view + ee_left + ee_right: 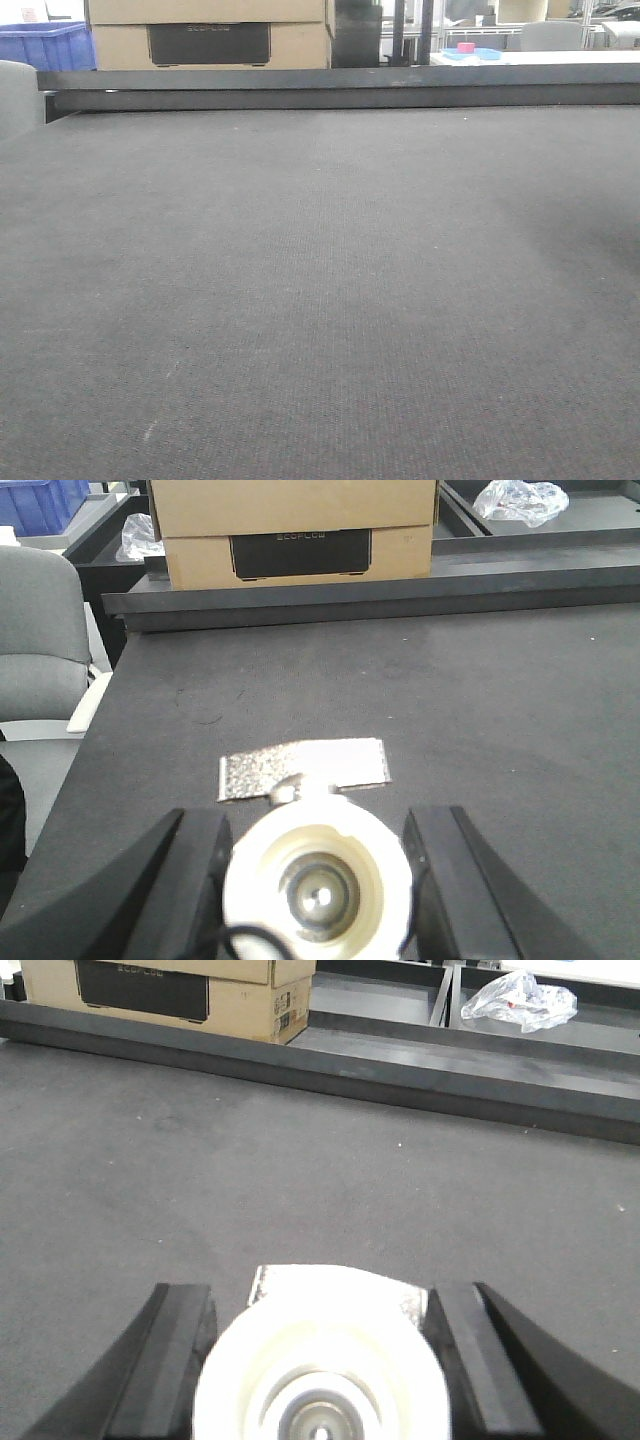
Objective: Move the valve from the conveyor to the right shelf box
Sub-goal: 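Lift both held valves up off the conveyor belt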
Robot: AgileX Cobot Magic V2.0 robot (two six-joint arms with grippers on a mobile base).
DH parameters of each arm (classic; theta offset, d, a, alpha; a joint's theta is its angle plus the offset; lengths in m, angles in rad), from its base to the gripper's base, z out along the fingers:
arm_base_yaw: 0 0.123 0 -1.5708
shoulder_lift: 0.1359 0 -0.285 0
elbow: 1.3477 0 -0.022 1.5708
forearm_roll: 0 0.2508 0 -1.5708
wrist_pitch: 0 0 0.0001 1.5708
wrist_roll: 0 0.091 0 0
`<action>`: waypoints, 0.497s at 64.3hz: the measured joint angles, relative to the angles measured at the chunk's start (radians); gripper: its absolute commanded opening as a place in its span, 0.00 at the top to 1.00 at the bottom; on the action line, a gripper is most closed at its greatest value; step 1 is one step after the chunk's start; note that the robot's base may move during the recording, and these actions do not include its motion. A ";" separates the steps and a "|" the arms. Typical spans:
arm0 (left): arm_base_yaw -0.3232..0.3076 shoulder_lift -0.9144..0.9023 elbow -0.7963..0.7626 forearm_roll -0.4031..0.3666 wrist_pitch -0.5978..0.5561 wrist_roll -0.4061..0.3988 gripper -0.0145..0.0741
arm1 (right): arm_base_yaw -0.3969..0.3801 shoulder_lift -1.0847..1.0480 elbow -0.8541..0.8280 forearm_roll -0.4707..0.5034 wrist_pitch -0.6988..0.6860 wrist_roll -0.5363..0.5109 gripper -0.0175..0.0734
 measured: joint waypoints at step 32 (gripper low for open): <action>0.000 0.000 0.000 0.000 0.000 0.000 0.96 | 0.000 0.000 0.000 0.000 0.012 0.000 0.98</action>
